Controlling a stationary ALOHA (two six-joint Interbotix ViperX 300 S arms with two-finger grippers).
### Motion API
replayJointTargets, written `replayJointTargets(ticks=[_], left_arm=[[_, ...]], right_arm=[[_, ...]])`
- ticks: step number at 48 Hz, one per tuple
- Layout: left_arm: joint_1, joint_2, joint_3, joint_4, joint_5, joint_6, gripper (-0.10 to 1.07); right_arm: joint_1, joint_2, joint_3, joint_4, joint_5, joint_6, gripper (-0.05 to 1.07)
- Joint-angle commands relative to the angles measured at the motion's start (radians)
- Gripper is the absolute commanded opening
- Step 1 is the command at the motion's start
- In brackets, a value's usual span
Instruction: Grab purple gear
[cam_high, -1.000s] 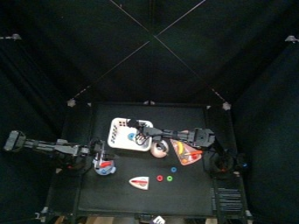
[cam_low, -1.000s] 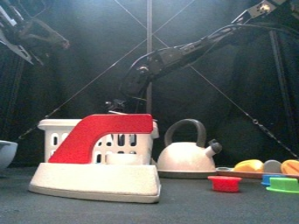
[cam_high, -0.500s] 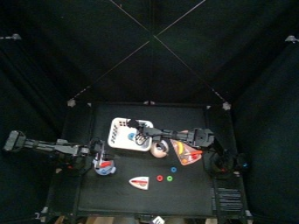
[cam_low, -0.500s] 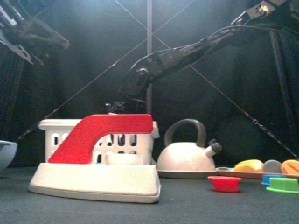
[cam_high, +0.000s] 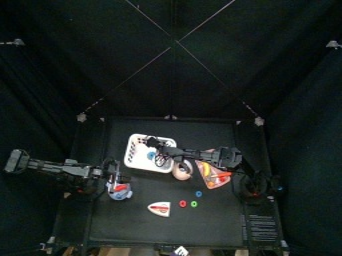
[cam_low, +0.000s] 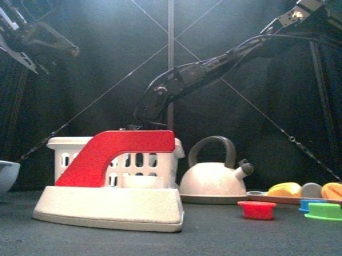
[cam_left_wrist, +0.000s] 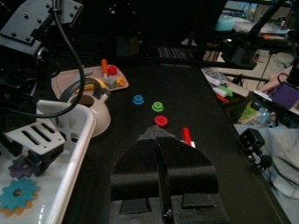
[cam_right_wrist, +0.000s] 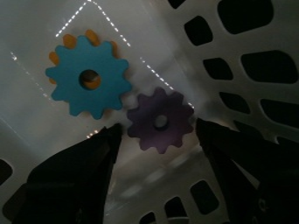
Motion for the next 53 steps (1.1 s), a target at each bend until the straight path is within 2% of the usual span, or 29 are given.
replayJointTargets(ticks=[1, 34, 53], left_arm=[[0.002, 0.0, -0.014, 0.0, -0.008, 0.002, -0.03], [0.002, 0.0, -0.014, 0.0, -0.008, 0.002, -0.03], [0.002, 0.0, -0.014, -0.002, -0.009, 0.002, -0.03]], right_arm=[[-0.011, -0.014, -0.02, 0.002, 0.0, 0.0, 0.98], [-0.038, 0.0, 0.003, 0.017, -0.002, -0.002, 0.96], [-0.035, 0.0, 0.005, 0.017, 0.0, 0.0, 0.78]])
